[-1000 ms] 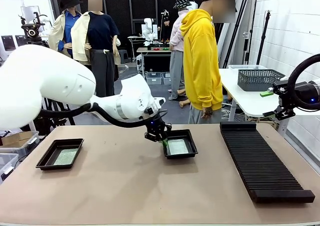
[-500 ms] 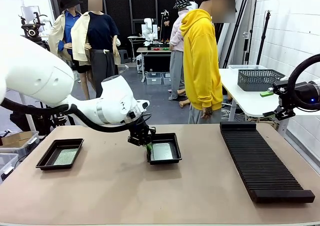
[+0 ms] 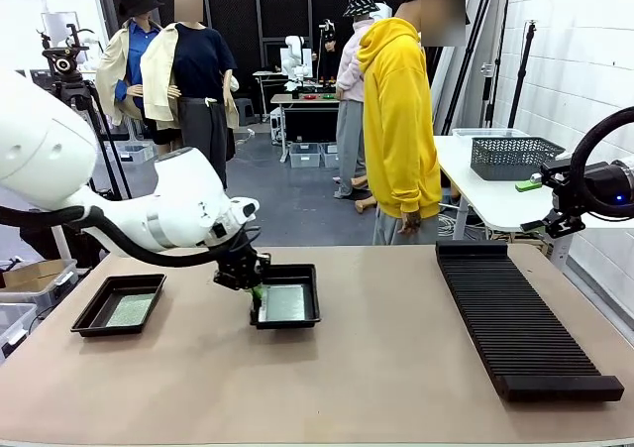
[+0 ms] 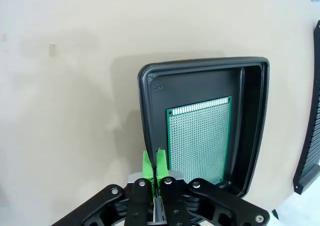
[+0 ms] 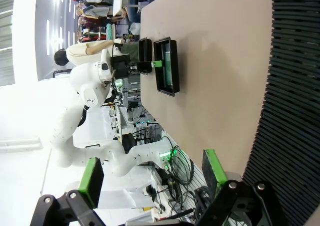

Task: Inspect and transfer BCBs to ESD trays.
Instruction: Pick up the ESD tray and place it on the left side of the table.

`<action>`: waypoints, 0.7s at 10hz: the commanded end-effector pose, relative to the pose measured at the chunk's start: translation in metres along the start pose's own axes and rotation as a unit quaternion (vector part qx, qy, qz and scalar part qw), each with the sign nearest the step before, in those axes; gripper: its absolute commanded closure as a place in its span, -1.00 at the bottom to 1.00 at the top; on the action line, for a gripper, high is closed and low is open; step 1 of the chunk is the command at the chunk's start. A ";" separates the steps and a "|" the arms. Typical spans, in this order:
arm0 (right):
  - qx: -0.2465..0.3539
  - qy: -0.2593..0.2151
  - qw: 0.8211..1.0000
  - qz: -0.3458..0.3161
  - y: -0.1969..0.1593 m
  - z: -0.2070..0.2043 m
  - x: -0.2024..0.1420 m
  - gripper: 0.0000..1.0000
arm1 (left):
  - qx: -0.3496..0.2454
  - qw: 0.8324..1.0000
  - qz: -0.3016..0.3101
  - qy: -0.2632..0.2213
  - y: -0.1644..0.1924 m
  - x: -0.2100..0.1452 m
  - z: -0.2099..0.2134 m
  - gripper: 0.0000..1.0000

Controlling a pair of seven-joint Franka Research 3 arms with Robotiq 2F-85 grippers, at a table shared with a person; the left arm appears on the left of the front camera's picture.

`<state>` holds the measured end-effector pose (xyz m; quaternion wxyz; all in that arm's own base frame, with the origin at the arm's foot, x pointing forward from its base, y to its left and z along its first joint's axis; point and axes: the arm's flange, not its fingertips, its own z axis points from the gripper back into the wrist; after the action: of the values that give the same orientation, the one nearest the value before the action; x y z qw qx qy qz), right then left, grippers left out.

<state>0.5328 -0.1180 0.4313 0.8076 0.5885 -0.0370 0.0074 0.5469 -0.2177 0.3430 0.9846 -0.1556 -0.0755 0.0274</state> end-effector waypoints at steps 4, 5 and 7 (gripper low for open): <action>0.001 0.001 1.000 -0.003 0.000 -0.002 -0.002 -1.00 | 0.065 0.998 0.002 0.006 0.055 0.013 0.020 1.00; 0.001 0.001 1.000 -0.003 0.000 -0.002 -0.002 -1.00 | 0.076 0.997 0.001 0.011 0.063 0.014 0.022 1.00; 0.001 0.001 1.000 -0.003 0.000 -0.002 -0.002 -1.00 | 0.094 0.995 0.010 0.015 0.081 0.017 0.025 1.00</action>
<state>0.5328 -0.1181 0.4313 0.8076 0.5885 -0.0370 0.0074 0.5612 -0.1352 0.3386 0.9945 -0.0807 -0.0595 0.0305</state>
